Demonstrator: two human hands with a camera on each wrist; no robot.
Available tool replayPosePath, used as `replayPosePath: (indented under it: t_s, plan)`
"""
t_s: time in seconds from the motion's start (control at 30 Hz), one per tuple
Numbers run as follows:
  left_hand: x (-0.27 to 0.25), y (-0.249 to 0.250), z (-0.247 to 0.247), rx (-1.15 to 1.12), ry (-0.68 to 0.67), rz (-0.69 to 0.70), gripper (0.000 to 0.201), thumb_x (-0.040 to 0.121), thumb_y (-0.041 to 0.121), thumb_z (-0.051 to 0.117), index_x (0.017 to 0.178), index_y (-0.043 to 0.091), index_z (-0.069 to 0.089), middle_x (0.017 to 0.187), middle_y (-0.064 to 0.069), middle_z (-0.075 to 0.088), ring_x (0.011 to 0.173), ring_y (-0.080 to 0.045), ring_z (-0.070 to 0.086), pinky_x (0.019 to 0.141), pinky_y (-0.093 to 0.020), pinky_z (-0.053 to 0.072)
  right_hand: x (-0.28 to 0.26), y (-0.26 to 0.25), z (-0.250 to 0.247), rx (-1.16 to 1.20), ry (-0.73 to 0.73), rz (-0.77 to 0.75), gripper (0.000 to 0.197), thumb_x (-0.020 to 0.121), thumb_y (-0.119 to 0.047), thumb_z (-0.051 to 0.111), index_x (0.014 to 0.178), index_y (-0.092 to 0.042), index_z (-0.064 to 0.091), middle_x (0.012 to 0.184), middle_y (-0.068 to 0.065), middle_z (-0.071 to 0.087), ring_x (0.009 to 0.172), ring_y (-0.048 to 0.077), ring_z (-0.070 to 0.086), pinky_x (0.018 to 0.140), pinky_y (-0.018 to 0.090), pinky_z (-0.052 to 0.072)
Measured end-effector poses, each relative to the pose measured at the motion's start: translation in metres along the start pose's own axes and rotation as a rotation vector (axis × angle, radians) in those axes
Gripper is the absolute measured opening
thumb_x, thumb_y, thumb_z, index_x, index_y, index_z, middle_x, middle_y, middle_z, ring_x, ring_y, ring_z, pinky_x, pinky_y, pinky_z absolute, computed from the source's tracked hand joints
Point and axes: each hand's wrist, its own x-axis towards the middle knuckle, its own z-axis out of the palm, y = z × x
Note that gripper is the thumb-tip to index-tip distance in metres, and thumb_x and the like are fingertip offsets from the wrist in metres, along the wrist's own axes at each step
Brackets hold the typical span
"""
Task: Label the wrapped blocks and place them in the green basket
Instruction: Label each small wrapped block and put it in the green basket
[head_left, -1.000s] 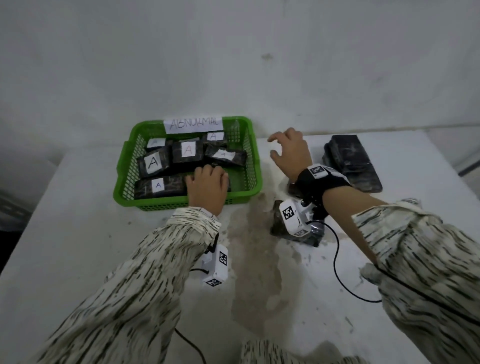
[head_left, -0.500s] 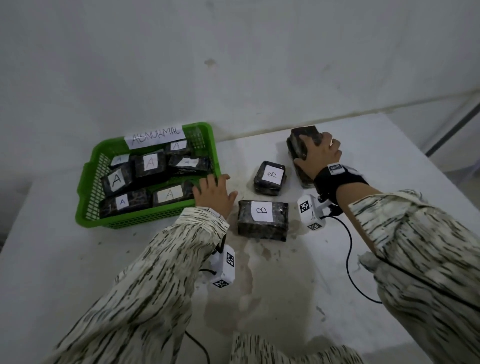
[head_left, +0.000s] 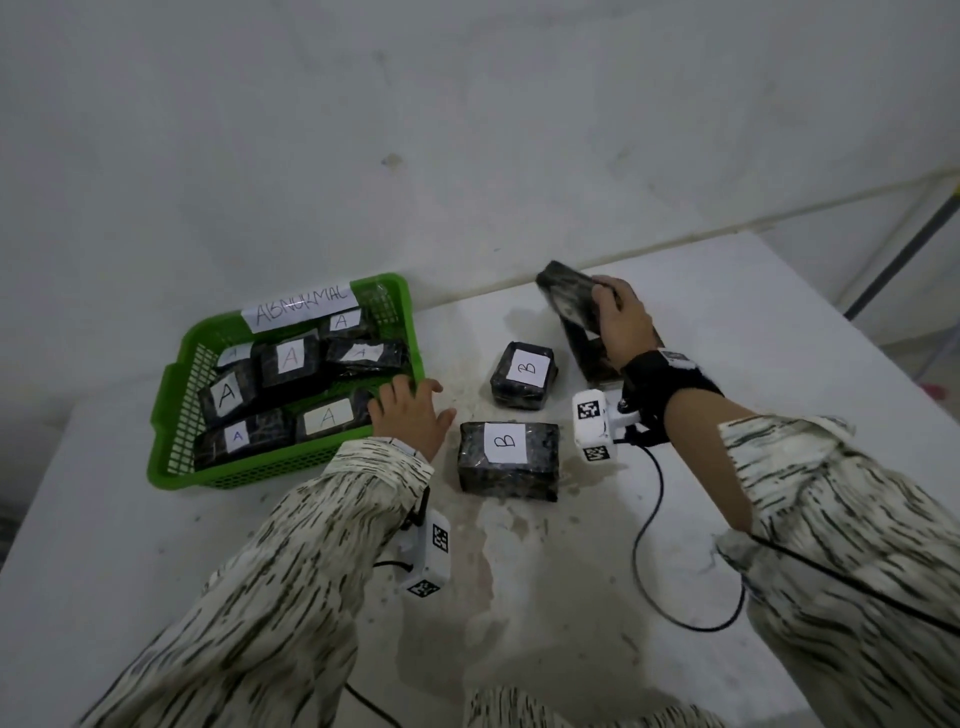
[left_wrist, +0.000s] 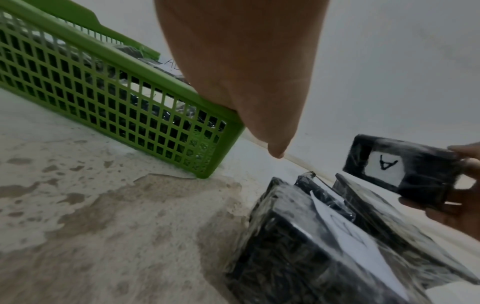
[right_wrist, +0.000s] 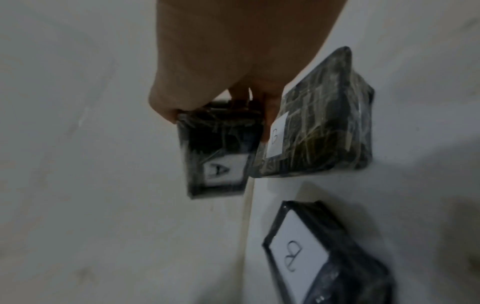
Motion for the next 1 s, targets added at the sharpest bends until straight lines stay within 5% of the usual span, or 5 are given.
replayPosePath:
  t_s: [0.13,0.27,0.7,0.87,1.0]
  plan:
    - [0.001,0.008,-0.011,-0.189,0.02,-0.077,0.037,0.085,0.043,0.058,0.114,0.021,0.062,0.127,-0.009,0.046,0.118,-0.031,0.039,0.096,-0.039,0.025,-0.018,-0.012,0.004,0.447,-0.123,0.292,0.032,0.096,-0.037,0.041,0.073,-0.021,0.057,0.075,0.002,0.062,0.07,0.02,0.058,0.071,0.041,0.048]
    - [-0.004,0.011,-0.036,-0.46,0.015,-0.003,0.036,0.095,0.039,0.045,0.125,0.02,0.053,0.133,-0.011,0.039,0.126,-0.03,0.031,0.102,-0.038,0.023,-0.047,-0.024,0.005,0.532,-0.388,0.435,0.046,0.097,-0.047,0.029,0.074,-0.017,0.055,0.045,-0.006,0.054,0.044,0.014,0.052,0.042,0.019,0.039]
    - [-0.047,-0.035,-0.051,-1.268,-0.119,-0.1,0.022,0.09,0.03,0.06,0.106,0.02,0.05,0.105,-0.009,0.06,0.086,-0.017,0.061,0.068,-0.023,0.051,-0.126,-0.057,0.057,0.162,-0.483,0.214,0.063,0.094,-0.064,0.032,0.073,-0.012,0.058,0.051,-0.003,0.052,0.04,0.008,0.045,0.043,0.019,0.032]
    - [-0.065,-0.053,-0.052,-1.455,-0.197,-0.261,0.023,0.09,0.019,0.06,0.107,0.013,0.045,0.096,-0.01,0.059,0.076,-0.014,0.061,0.054,-0.027,0.056,-0.154,-0.05,0.078,0.525,-0.467,0.366,0.042,0.088,-0.023,0.067,0.124,-0.004,0.055,0.081,0.002,0.061,0.05,0.005,0.059,0.044,0.018,0.042]
    - [-0.084,-0.06,-0.05,-1.575,-0.312,-0.353,0.029,0.091,0.014,0.057,0.115,0.012,0.042,0.102,-0.012,0.057,0.077,-0.018,0.062,0.056,-0.03,0.058,-0.176,-0.052,0.084,0.662,-0.501,0.446,0.022,0.095,-0.017,0.057,0.114,-0.007,0.056,0.085,0.005,0.064,0.054,0.009,0.065,0.04,0.015,0.046]
